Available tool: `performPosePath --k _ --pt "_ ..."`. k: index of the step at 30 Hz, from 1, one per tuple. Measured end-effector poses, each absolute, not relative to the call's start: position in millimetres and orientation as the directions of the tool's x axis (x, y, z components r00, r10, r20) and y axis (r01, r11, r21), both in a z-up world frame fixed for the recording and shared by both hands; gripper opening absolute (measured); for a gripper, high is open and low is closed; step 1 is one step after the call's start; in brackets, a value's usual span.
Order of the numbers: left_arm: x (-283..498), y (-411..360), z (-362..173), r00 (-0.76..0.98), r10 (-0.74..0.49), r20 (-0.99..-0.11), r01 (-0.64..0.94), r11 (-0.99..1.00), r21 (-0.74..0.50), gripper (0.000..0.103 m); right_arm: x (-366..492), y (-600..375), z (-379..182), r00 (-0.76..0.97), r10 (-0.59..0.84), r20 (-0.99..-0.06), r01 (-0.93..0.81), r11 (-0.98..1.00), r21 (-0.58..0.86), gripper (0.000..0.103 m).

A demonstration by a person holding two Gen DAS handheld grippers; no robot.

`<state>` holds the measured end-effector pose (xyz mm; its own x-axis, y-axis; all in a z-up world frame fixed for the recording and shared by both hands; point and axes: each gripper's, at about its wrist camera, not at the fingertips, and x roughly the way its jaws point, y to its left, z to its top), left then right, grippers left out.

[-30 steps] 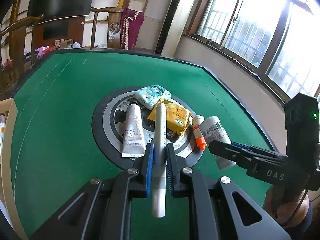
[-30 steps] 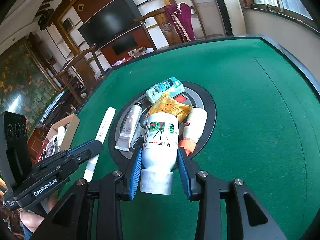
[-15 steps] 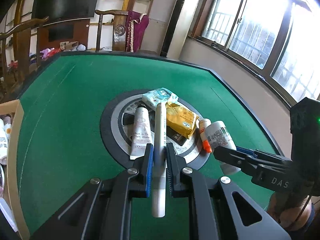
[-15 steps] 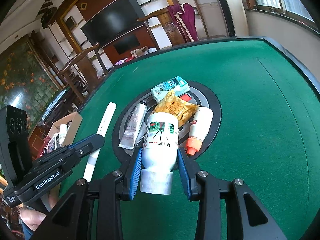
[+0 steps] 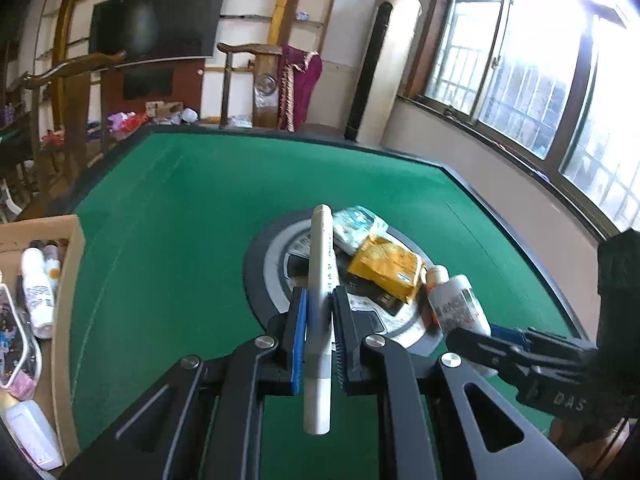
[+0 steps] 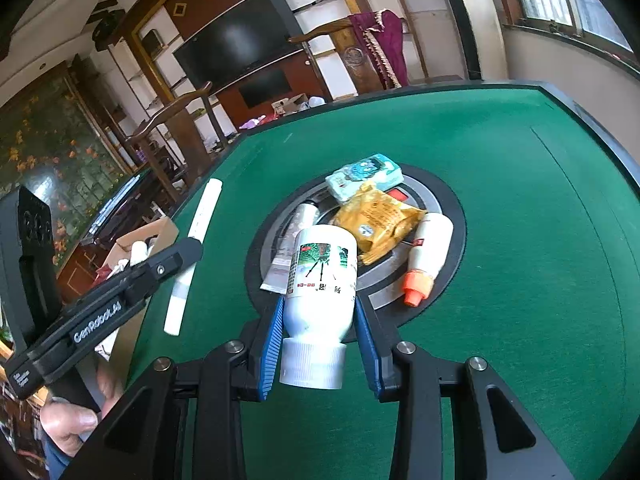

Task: Organize objects
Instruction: 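Lift and carry the white marker and white bottle to the cardboard tray with both grippers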

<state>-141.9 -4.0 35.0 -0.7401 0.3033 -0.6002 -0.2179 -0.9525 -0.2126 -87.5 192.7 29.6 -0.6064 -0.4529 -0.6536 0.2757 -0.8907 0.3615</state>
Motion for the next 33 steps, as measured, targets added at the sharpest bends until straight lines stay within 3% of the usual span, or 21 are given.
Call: performPosePath --k 19,33 --pt "-100 -26 43 -0.779 0.239 -0.58 -0.144 -0.968 -0.206 0.012 -69 161 33 -0.592 -0.481 -0.647 0.36 -0.876 0.321 0.039" --pt "-62 -95 60 -0.815 0.19 -0.547 -0.058 -0.967 -0.249 0.012 -59 106 39 -0.55 -0.54 -0.637 0.428 -0.838 0.34 0.039"
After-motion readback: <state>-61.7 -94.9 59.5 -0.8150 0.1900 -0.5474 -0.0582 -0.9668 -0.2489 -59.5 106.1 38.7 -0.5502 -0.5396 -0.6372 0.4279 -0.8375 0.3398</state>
